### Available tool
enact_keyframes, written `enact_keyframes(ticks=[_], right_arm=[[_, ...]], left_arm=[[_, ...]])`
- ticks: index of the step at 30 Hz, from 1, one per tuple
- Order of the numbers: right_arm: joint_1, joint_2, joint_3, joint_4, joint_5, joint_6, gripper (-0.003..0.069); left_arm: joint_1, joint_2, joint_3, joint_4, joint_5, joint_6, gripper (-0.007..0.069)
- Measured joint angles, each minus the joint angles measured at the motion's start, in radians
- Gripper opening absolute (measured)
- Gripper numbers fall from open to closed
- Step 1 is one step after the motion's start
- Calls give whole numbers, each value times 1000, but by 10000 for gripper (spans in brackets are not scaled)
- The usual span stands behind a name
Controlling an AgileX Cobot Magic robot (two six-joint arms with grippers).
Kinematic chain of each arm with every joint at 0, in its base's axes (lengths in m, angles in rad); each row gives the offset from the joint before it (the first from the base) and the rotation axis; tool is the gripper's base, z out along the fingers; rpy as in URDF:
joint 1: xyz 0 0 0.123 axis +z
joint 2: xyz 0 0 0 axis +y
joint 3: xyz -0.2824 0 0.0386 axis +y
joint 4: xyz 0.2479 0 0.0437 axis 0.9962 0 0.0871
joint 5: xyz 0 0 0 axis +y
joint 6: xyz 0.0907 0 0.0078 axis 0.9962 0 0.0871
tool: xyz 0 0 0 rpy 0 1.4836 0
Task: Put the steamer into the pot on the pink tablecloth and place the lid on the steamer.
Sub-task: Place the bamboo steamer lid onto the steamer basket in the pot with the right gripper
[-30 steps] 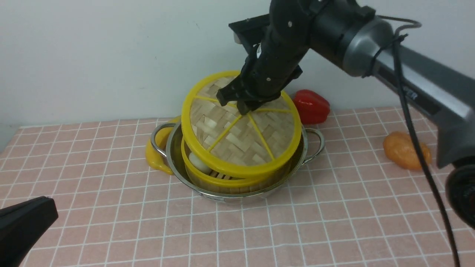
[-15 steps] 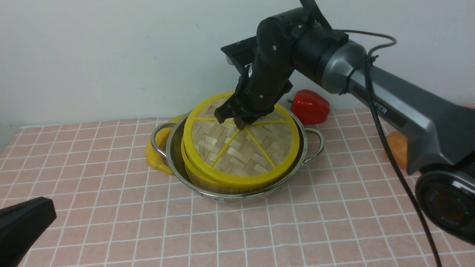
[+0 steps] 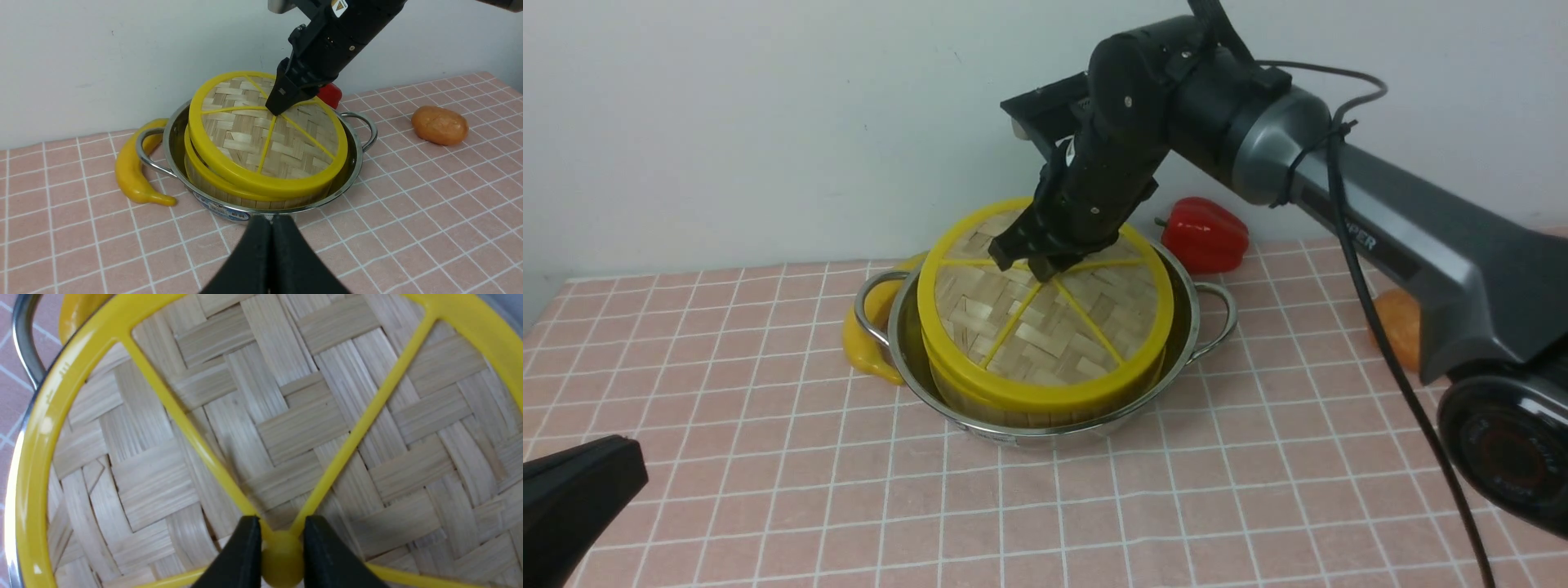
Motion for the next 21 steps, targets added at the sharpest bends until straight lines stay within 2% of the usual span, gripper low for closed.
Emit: enact_keyframes(ticks=[21], right_arm=[[0,0,0,3,-45,-27,145]], left_arm=[[0,0,19,1,0,1,-22]])
